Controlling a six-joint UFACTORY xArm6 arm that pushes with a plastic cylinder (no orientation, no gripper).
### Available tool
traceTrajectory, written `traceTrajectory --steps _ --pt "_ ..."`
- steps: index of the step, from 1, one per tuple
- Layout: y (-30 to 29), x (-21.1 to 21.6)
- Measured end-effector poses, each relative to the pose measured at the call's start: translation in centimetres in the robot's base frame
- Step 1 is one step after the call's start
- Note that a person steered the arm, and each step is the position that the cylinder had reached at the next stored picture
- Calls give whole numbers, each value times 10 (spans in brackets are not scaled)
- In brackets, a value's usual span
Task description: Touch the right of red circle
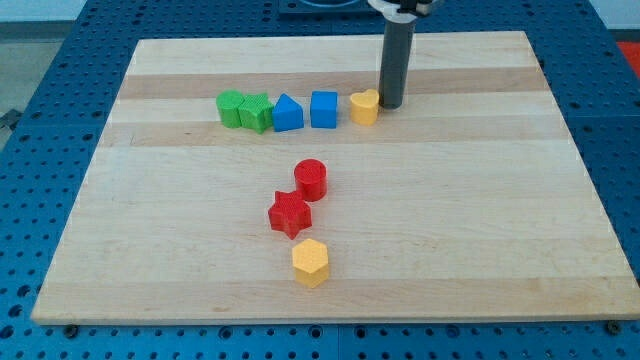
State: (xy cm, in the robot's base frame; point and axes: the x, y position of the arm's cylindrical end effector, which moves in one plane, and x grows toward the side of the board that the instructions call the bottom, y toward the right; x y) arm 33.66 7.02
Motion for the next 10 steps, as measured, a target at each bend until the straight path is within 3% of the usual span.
traceTrajectory --steps 5,7,8,9,10 --pt "4 6" --pt "21 64" --pt "24 72" --pt "27 114" --pt "-8 142"
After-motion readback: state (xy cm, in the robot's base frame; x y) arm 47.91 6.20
